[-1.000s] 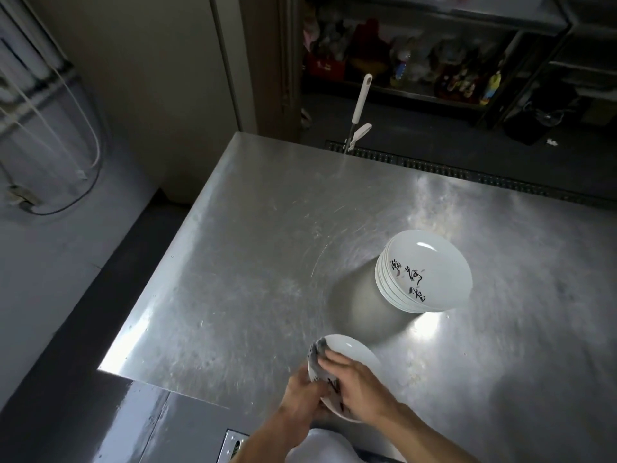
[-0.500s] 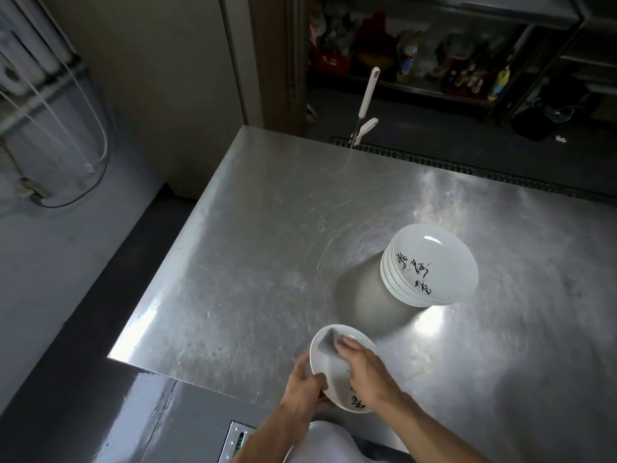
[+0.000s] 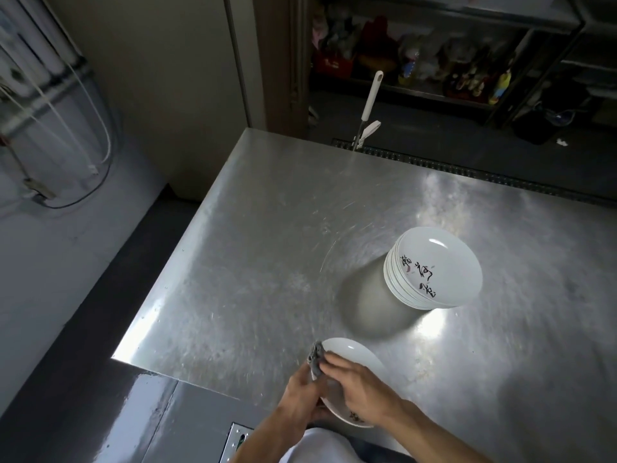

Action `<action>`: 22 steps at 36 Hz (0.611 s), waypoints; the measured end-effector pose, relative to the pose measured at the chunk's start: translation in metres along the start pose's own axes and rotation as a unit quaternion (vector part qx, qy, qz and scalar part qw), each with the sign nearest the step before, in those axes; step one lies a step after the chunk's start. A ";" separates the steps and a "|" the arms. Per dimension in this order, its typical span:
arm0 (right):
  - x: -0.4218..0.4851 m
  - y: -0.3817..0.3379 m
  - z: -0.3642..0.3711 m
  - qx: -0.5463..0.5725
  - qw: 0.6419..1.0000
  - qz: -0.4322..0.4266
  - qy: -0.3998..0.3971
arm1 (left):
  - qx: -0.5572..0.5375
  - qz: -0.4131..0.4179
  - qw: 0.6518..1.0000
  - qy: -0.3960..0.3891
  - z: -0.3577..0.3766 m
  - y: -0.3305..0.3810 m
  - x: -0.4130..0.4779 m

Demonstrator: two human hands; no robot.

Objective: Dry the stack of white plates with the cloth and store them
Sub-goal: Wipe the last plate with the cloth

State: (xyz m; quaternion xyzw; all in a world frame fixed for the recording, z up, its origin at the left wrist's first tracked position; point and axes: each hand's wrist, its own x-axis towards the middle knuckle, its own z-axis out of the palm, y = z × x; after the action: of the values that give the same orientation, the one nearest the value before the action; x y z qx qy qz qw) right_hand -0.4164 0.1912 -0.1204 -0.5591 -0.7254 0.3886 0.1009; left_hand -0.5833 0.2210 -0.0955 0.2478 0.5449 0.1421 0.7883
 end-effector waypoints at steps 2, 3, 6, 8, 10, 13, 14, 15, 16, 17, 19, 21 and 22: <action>0.001 0.010 -0.006 -0.018 0.998 0.058 0.015 | -0.015 0.009 1.000 0.003 -0.003 -0.001 0.002; 0.002 0.013 -0.010 -0.011 0.994 0.107 0.031 | -0.031 0.015 0.999 0.020 -0.004 -0.002 0.004; 0.008 0.016 -0.021 -0.045 0.976 0.205 0.060 | -0.092 0.018 0.992 0.081 -0.005 0.000 0.009; 0.008 0.013 -0.022 -0.036 0.977 0.205 0.042 | -0.110 0.007 0.990 0.093 -0.005 0.001 0.011; 0.004 0.007 -0.018 -0.028 0.984 0.170 0.036 | -0.114 -0.005 0.989 0.094 -0.006 0.001 0.011; 0.003 -0.015 -0.005 0.015 0.998 0.068 0.005 | -0.094 -0.009 0.993 0.074 -0.005 0.001 0.008; 0.004 -0.021 -0.001 0.031 0.998 0.048 -0.003 | -0.084 -0.005 0.994 0.064 -0.004 0.002 0.008; 0.008 -0.025 0.001 0.040 0.998 0.045 -0.004 | -0.077 0.001 0.996 0.054 -0.003 0.003 0.008; 0.013 -0.025 0.000 0.043 0.998 0.055 0.003 | -0.074 0.007 0.996 0.047 -0.002 0.004 0.008; 0.018 -0.022 -0.002 0.032 0.997 0.066 0.009 | -0.070 0.010 0.997 0.041 -0.002 0.004 0.008; 0.025 -0.010 -0.009 -0.012 0.996 0.090 0.008 | -0.062 0.018 0.997 0.033 -0.003 0.006 0.008; 0.026 0.006 -0.016 -0.037 0.991 0.126 0.019 | -0.042 0.032 0.999 0.014 -0.001 0.009 0.005; 0.025 0.013 -0.020 -0.030 0.988 0.152 0.024 | -0.037 0.037 0.999 0.009 0.000 0.010 0.004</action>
State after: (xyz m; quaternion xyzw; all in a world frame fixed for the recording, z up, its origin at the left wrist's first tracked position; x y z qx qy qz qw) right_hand -0.4037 0.2233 -0.1226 -0.6749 -0.6405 0.3640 0.0417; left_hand -0.5813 0.2319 -0.0933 0.2371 0.5371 0.1937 0.7860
